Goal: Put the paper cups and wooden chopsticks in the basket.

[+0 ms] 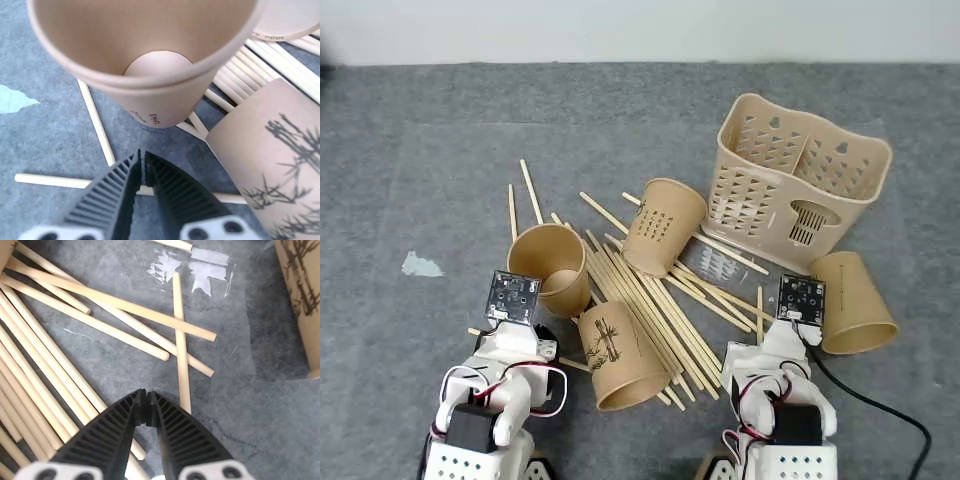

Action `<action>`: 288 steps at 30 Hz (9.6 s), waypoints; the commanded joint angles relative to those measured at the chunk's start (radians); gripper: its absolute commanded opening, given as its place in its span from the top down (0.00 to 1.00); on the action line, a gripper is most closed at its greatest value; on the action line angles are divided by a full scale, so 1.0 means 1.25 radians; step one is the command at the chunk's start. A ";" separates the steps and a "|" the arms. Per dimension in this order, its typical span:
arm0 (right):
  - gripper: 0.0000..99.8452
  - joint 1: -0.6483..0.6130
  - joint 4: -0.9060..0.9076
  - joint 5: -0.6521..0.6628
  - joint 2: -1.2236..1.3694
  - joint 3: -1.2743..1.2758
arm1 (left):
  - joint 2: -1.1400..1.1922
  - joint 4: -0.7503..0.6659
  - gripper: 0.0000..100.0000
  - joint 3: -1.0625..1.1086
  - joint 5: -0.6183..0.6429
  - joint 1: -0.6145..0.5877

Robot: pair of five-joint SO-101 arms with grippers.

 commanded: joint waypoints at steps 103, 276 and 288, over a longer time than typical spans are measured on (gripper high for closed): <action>0.99 0.387 -0.300 0.155 0.003 -0.015 | -0.005 0.004 0.99 -0.009 -0.005 0.001; 0.90 -0.683 -0.139 0.603 0.377 -0.318 | -0.005 0.004 0.99 -0.009 -0.005 0.001; 0.99 -0.511 -0.004 0.657 0.376 -0.486 | -0.005 0.004 0.99 -0.009 -0.005 0.001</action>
